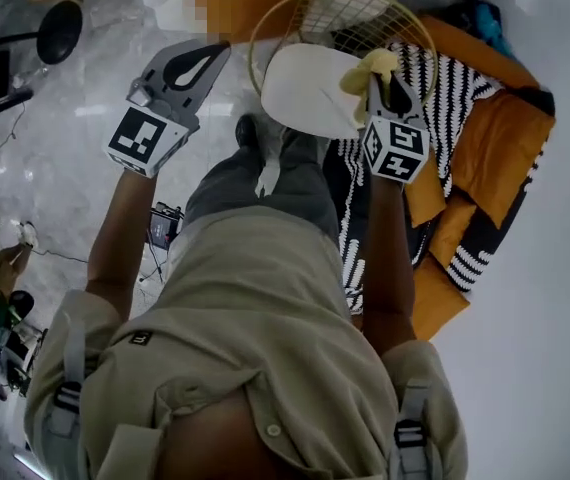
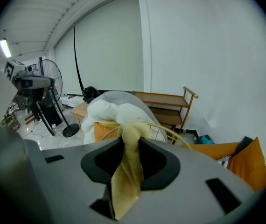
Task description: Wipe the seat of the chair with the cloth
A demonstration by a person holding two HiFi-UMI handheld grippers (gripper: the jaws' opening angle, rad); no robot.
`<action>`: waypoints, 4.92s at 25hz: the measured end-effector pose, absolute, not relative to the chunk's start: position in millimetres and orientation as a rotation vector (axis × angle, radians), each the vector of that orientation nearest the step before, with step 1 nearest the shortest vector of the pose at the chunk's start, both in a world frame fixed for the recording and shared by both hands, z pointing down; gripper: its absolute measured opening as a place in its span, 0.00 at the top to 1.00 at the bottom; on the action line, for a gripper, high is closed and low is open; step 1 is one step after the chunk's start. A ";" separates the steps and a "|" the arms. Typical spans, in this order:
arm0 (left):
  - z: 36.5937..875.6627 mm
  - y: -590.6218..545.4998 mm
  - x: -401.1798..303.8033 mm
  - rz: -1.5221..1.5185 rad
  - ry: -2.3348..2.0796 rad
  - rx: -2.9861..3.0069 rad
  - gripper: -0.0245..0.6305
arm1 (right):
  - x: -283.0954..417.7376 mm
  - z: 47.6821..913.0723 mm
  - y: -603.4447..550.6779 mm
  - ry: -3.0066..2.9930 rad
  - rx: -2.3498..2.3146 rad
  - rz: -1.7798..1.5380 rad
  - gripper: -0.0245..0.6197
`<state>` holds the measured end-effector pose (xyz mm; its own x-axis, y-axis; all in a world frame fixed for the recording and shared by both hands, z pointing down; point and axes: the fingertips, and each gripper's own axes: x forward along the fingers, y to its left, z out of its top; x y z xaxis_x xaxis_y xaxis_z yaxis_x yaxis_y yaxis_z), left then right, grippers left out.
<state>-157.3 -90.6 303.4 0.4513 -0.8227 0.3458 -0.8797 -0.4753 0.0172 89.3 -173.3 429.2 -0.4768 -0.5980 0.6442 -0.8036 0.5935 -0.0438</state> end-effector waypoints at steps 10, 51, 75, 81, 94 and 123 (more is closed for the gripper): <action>400.4 -79.1 -170.3 0.529 -1.468 2.170 0.94 | 72.0 644.3 -179.6 -2.028 0.816 0.448 0.79; 489.4 -62.8 -168.9 0.531 -1.440 2.048 0.94 | 1.7 835.0 -78.6 -1.736 0.331 0.510 0.79; 486.1 -80.5 -158.8 0.505 -1.408 2.096 0.94 | 254.9 804.5 -172.6 -1.444 0.730 0.354 0.80; 487.5 -68.2 -163.5 0.522 -1.416 2.074 0.94 | 197.6 811.9 -157.0 -1.519 0.697 0.374 0.80; 500.0 -52.0 -184.7 0.487 -1.453 2.024 0.94 | -108.3 790.0 -7.6 -1.950 0.014 0.304 0.80; 493.4 -63.0 -160.4 0.502 -1.411 2.062 0.94 | 107.1 825.9 -60.6 -1.614 0.476 0.397 0.80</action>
<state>-160.4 -63.0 493.4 0.3681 -0.7092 0.6012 -0.9296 -0.2683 0.2526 107.1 -60.6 825.9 -0.0696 -0.0706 0.9951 -0.5245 0.8511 0.0238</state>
